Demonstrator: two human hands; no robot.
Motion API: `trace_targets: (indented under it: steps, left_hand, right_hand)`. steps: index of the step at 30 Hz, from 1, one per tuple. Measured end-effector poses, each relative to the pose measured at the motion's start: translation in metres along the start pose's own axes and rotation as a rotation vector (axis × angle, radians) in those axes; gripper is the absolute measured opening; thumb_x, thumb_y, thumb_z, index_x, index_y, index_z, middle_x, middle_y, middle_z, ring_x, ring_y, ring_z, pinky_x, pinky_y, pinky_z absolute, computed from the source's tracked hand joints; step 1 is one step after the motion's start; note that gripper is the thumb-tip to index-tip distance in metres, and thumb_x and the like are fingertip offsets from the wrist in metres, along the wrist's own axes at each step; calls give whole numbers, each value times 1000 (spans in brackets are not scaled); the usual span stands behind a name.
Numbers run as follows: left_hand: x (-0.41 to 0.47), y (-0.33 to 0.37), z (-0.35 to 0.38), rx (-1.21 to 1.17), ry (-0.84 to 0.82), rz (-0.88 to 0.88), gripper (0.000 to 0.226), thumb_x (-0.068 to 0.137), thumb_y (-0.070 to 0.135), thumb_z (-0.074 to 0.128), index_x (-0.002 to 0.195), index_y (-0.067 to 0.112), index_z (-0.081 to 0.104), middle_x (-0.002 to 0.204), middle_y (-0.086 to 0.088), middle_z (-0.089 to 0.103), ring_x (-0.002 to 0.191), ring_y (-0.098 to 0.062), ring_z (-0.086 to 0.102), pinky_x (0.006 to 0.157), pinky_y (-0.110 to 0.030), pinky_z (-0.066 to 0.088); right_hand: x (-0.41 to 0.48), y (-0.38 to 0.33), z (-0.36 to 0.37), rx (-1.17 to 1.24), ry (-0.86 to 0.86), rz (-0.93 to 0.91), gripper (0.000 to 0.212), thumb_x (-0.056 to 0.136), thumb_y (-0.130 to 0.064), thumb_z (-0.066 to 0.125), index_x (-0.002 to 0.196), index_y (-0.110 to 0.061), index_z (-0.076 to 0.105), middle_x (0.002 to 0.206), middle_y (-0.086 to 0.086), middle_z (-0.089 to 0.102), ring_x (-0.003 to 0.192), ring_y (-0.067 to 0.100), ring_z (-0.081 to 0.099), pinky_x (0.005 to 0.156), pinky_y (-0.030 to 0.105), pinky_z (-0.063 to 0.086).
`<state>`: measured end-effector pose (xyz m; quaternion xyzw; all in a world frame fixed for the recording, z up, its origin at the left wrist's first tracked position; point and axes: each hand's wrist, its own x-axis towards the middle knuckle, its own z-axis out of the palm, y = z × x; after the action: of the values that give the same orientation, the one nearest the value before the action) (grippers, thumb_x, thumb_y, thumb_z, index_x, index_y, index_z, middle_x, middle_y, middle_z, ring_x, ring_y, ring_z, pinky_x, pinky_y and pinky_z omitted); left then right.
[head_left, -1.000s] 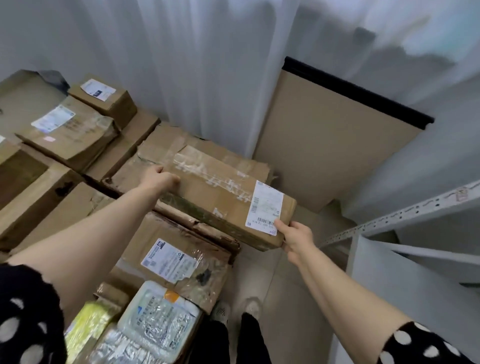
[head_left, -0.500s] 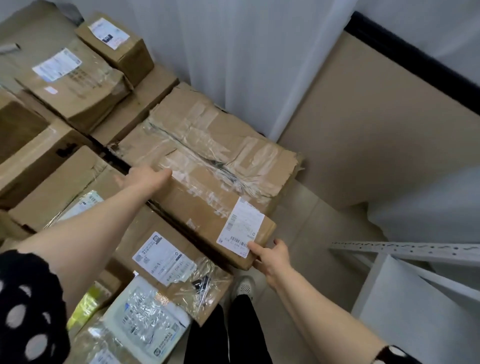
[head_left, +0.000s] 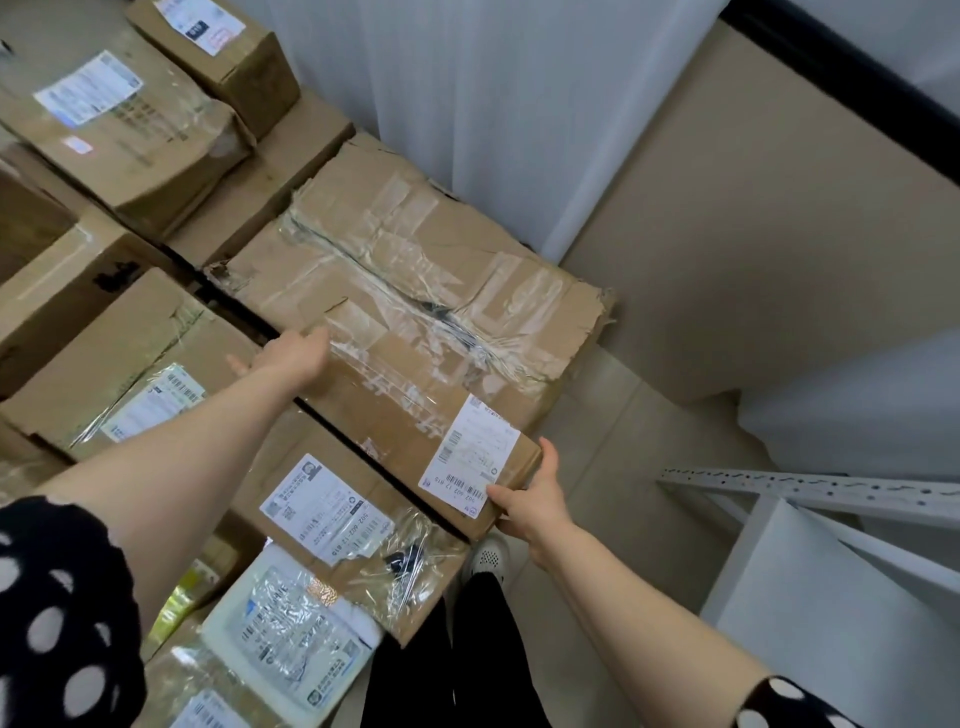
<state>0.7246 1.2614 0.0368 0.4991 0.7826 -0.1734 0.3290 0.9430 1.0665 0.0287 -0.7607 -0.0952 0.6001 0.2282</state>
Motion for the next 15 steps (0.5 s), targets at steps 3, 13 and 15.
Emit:
trace_targets:
  steps: [3, 13, 15]
  left_hand:
    - [15, -7, -2, -93, -27, -56, 61, 98, 38, 10, 141, 9, 42, 150, -17, 34, 140, -37, 25, 116, -54, -4]
    - [14, -26, -9, -375, 9, -103, 56, 95, 31, 26, 133, -5, 46, 139, -26, 44, 129, -43, 40, 111, -47, 30]
    - [11, -28, -8, -331, 31, -101, 56, 96, 32, 24, 132, -3, 48, 138, -25, 45, 126, -43, 42, 109, -46, 32]
  right_hand:
    - [-2, -2, 1, -29, -7, -22, 95, 86, 1, 63, 150, -33, 1, 134, 4, 51, 109, 22, 57, 91, 43, 52]
    - [-4, -6, 8, -75, 50, -31, 99, 84, 6, 63, 152, -25, -3, 132, 8, 51, 115, 26, 55, 96, 49, 49]
    - [-5, -3, 10, -79, 61, -38, 99, 84, 4, 63, 152, -25, -2, 132, 7, 52, 115, 26, 56, 96, 48, 49]
